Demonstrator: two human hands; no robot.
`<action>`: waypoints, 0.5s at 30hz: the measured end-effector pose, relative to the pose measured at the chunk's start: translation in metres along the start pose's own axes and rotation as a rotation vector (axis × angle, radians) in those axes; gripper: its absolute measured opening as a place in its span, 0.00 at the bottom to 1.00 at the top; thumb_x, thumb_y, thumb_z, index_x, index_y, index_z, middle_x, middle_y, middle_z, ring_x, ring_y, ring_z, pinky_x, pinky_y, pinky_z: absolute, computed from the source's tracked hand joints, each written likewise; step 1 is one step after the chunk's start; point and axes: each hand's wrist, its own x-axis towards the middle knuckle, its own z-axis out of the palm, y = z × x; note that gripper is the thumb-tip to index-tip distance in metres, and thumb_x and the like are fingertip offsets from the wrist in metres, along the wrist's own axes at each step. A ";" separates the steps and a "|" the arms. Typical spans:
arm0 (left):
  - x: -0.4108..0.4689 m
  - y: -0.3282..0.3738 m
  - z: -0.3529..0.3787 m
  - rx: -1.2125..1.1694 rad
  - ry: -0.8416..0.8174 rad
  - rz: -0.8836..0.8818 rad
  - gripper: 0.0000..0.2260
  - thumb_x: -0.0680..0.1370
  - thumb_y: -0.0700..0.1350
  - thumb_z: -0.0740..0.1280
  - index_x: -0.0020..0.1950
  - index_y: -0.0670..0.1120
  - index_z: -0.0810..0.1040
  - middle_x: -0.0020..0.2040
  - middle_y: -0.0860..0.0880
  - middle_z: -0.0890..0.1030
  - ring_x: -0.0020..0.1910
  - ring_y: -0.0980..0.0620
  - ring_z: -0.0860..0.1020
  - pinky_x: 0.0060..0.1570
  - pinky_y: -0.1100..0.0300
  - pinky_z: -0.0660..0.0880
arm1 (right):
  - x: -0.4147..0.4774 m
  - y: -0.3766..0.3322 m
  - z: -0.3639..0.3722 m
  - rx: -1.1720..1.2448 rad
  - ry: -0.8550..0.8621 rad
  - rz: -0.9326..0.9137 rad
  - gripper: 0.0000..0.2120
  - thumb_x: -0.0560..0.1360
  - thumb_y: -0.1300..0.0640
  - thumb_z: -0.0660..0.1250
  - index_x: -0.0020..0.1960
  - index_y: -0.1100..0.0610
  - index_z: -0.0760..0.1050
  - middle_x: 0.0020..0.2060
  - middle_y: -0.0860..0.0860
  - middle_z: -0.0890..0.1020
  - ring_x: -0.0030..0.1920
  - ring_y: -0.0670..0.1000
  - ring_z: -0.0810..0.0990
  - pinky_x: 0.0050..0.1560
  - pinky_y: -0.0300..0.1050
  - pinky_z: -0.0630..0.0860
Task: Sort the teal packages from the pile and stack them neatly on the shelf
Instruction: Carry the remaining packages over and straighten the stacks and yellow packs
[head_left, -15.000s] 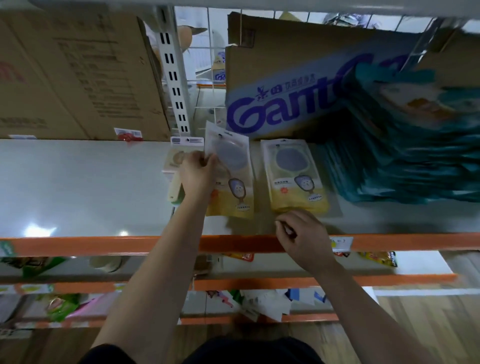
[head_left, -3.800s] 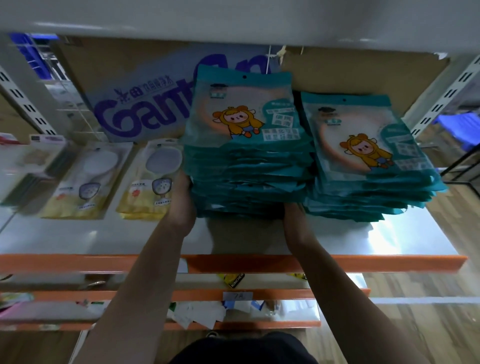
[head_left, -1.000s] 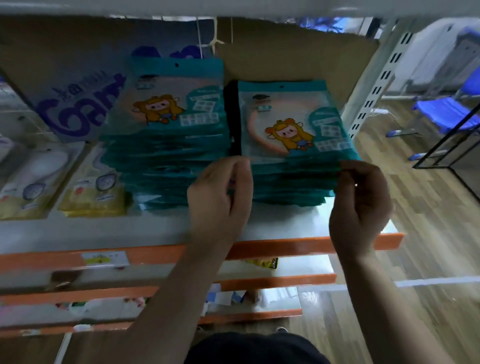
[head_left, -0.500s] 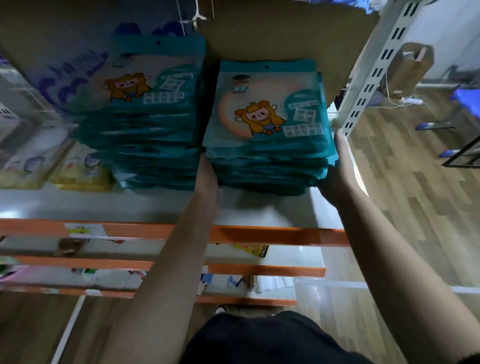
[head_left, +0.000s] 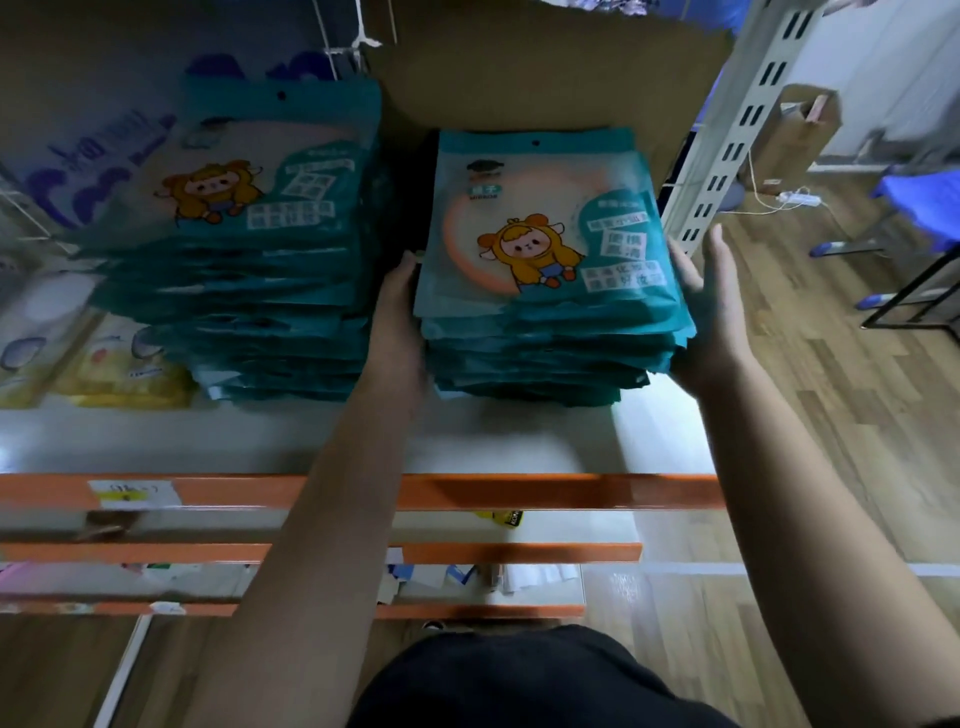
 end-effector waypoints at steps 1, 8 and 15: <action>0.002 0.003 0.002 0.004 -0.058 0.015 0.22 0.83 0.56 0.50 0.60 0.45 0.79 0.52 0.44 0.85 0.51 0.47 0.83 0.44 0.57 0.80 | 0.002 -0.003 0.003 -0.021 -0.003 0.001 0.31 0.79 0.33 0.48 0.71 0.50 0.71 0.66 0.57 0.77 0.63 0.59 0.78 0.61 0.56 0.76; 0.025 0.017 0.015 0.217 0.034 -0.110 0.22 0.80 0.61 0.59 0.58 0.47 0.82 0.52 0.43 0.85 0.48 0.41 0.84 0.39 0.50 0.80 | 0.029 -0.011 0.027 -0.183 -0.016 -0.044 0.23 0.81 0.44 0.53 0.44 0.52 0.84 0.41 0.50 0.86 0.43 0.48 0.85 0.41 0.41 0.79; 0.023 0.008 0.010 0.075 0.102 -0.057 0.27 0.80 0.64 0.54 0.64 0.46 0.78 0.57 0.42 0.83 0.55 0.42 0.82 0.54 0.50 0.79 | 0.038 -0.001 0.014 -0.162 0.062 -0.050 0.23 0.81 0.40 0.52 0.52 0.52 0.80 0.47 0.52 0.85 0.49 0.51 0.84 0.50 0.47 0.78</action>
